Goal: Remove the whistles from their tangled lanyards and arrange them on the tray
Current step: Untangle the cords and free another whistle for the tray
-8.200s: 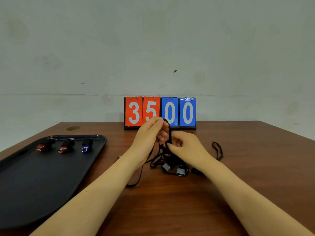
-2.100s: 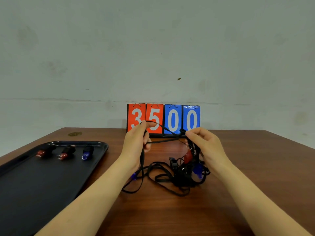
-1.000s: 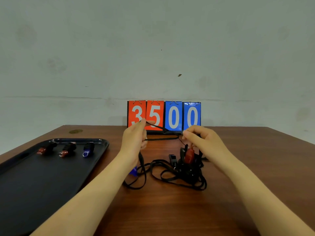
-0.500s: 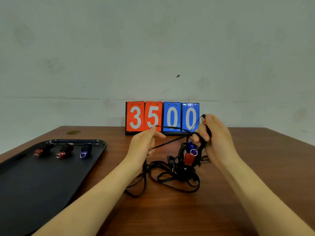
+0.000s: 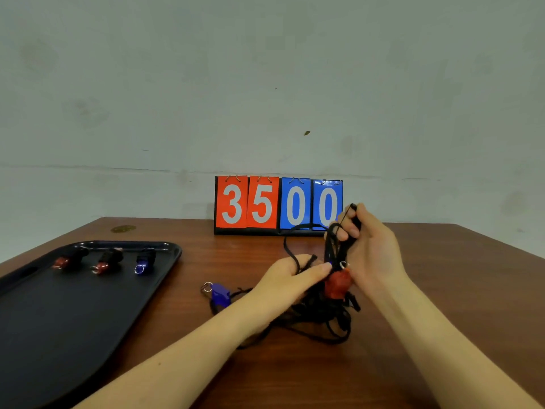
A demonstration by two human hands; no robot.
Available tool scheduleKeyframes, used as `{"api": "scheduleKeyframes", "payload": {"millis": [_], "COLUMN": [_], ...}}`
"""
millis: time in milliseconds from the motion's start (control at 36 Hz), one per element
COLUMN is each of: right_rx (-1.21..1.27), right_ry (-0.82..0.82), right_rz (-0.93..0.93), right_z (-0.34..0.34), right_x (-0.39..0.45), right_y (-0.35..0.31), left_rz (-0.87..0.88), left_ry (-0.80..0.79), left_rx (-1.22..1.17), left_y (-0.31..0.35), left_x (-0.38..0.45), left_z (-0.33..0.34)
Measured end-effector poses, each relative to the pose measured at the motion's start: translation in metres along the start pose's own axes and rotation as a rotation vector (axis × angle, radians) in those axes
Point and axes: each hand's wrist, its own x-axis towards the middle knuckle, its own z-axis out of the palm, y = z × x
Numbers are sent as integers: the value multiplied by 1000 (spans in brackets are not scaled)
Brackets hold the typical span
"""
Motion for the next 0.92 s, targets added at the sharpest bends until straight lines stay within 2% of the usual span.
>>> {"api": "scheduleKeyframes", "payload": {"millis": [139,222,333,417,472,556,667,750,917], "right_rx": [-144,-406,-732,-810,-841,-827,-783,-783,-828], "right_ry": [64,61,84,71,54,53,86,89,147], "right_rz": [-32,-104,-226,-248,-227,-192,-191,-239,-230], "right_z": [-8,-10,-7,-6,-6,-7,-12,-15,-17], "right_x": [5,4,0,-2,-2,0,2,6,8], "right_y": [-7,-7,-2,0,2,2,-2,-2,-2], "left_rz": [-82,-151,-200,-167,-164,-188,-210,-212,-175], "left_ry": [99,211,347,359,367,389,469,510,559], "left_rx": [-59,-151,-418,-634,-692,-696,-299,-161,-498], "left_y": [6,12,19,22,22,21,16,9,6], "left_x": [0,2,2,0,-1,0,12,16,12], "left_z": [-9,-11,-17,-23,-25,-29,-36,-42,-55]}}
